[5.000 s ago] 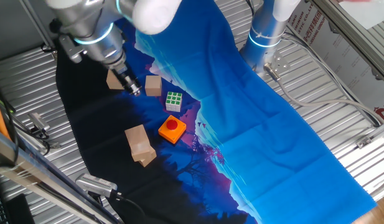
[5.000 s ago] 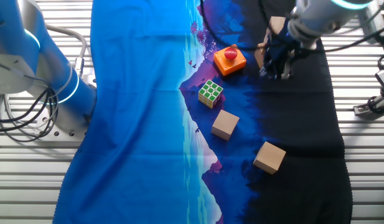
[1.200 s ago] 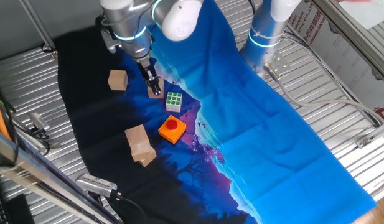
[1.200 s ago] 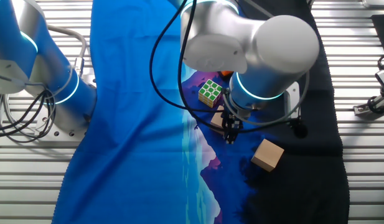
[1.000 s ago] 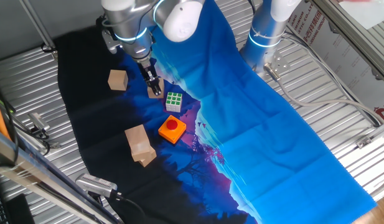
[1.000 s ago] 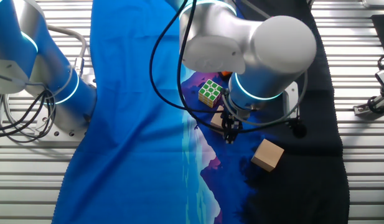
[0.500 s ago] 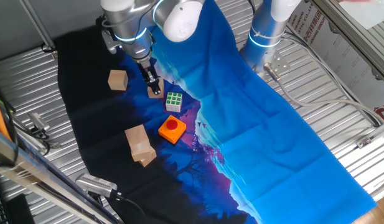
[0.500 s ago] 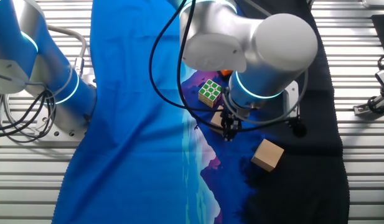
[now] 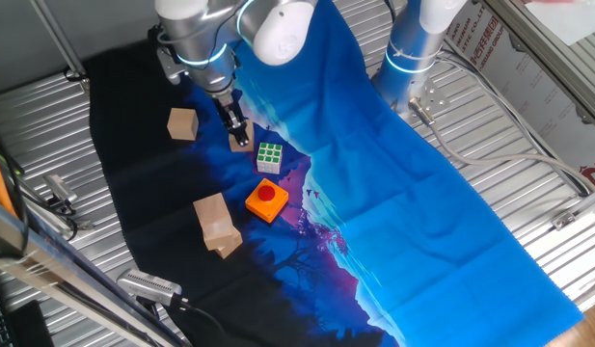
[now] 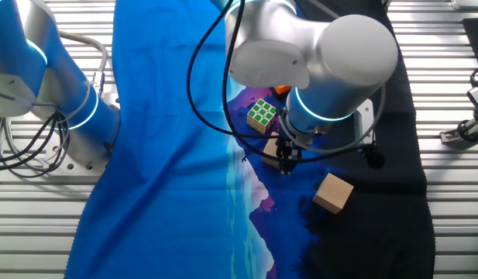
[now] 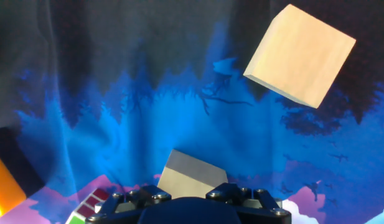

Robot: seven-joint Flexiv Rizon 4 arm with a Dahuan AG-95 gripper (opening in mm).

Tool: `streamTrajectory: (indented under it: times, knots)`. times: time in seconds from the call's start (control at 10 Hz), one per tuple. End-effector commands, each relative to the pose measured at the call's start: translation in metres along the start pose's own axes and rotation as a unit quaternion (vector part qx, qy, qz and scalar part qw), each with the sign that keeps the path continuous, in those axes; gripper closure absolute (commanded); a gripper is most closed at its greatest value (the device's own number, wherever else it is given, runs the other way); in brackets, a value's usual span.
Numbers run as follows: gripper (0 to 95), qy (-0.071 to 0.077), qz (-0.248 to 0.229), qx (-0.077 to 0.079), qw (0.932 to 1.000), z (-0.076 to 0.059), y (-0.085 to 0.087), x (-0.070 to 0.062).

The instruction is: Stack the blocks in a vertical line of five

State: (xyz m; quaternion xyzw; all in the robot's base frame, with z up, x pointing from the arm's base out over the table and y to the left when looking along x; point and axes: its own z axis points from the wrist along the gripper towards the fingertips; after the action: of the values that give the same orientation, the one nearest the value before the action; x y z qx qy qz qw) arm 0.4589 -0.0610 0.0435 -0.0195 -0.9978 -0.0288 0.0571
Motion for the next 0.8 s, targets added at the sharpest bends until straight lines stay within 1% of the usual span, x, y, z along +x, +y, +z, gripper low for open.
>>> streamTrajectory:
  times: [0.1,0.2,0.3,0.4,0.5,0.6,0.7,0.8]
  knots:
    - [95.0,0.003,-0.004,-0.002,1.0000,-0.012,0.000,0.002]
    - [95.0,0.004,-0.007,-0.003,1.0000,-0.020,-0.001,0.002]
    - [95.0,0.004,-0.008,-0.005,1.0000,-0.023,-0.001,0.002]
    - [95.0,0.005,-0.011,-0.005,0.9999,-0.031,-0.001,0.000]
    - [95.0,0.007,-0.016,-0.007,0.9998,-0.043,-0.002,-0.004]
    - [95.0,0.007,-0.019,-0.008,0.9998,-0.051,-0.001,-0.006]
    - [95.0,0.011,-0.023,-0.008,0.9997,-0.062,0.000,-0.009]
    - [95.0,0.011,-0.026,-0.010,0.9995,-0.079,0.004,-0.015]
